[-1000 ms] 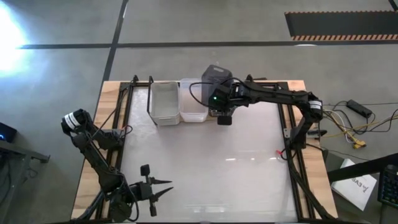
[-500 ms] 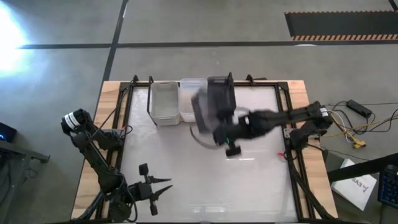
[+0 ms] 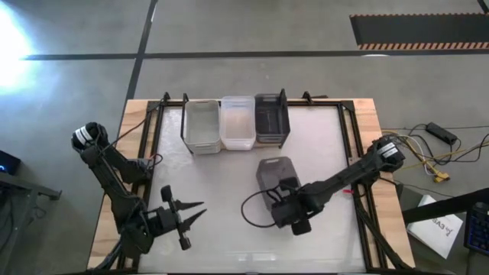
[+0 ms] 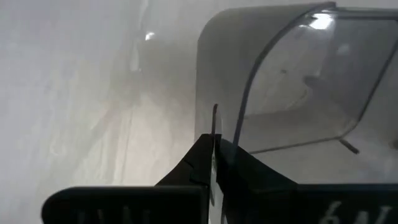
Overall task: Stack baskets on shelf by color
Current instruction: Remove the black bin from the shelf, then adjust the black bins on the shelf
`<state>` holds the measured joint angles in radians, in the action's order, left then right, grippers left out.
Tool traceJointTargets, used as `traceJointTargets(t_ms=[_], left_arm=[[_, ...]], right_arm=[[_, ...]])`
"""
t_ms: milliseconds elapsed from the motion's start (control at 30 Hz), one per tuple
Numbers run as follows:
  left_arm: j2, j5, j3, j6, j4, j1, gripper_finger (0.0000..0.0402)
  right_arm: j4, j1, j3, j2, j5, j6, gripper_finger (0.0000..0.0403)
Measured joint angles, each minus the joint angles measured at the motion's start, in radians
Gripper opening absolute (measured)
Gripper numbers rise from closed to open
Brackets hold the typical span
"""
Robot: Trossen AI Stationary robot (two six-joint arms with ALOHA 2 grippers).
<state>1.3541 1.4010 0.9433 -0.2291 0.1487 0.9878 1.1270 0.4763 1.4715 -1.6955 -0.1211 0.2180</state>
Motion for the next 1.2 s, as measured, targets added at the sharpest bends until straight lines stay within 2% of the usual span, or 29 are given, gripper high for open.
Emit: traceJointTargets(t_ms=[233,433,533,600,733,767,833,967,1033,1100,1200], left_arm=[[0.028,-0.001,-0.001,-0.001,-0.001,0.0,0.0083],[0.046,-0.001,-0.001,-0.002,0.0,0.0,0.0083],[0.046,-0.001,-0.001,-0.003,0.001,0.0,0.0083],[0.046,-0.002,-0.001,-0.003,0.0,0.0,0.0083],[0.046,-0.008,-0.001,-0.023,0.001,0.0,0.0083],[0.046,-0.008,-0.001,-0.027,0.001,0.0,0.0083],[0.046,-0.008,-0.001,-0.027,0.001,0.0,0.0083],[0.046,-0.009,-0.001,-0.027,0.001,0.0,0.0083],[0.046,-0.009,-0.001,-0.027,0.001,0.0,0.0083],[0.046,-0.01,-0.001,-0.027,0.001,0.0,0.0083],[0.046,-0.01,-0.001,-0.027,0.001,0.0,0.0083]], right_arm=[[-0.014,-0.001,-0.014,-0.06,0.052,-0.043,0.0019],[-0.016,-0.011,0.061,-0.045,0.066,-0.065,0.009],[-0.006,-0.01,0.091,0.005,0.065,-0.113,0.0125],[-0.004,-0.009,0.082,0.07,-0.011,-0.143,0.0135],[0.104,-0.051,0.002,0.255,-0.402,-0.066,0.0121],[0.134,-0.079,-0.03,0.311,-0.471,-0.023,0.0111],[0.15,-0.164,-0.113,0.434,-0.527,0.049,0.0084],[0.001,-0.434,-0.329,0.672,-0.534,0.09,0.0021],[-0.146,-0.587,-0.445,0.765,-0.517,0.043,0.0013],[-0.347,-0.751,-0.557,0.84,-0.398,-0.025,0.001],[-0.652,-0.981,-0.706,0.894,-0.108,-0.076,0.0009]])
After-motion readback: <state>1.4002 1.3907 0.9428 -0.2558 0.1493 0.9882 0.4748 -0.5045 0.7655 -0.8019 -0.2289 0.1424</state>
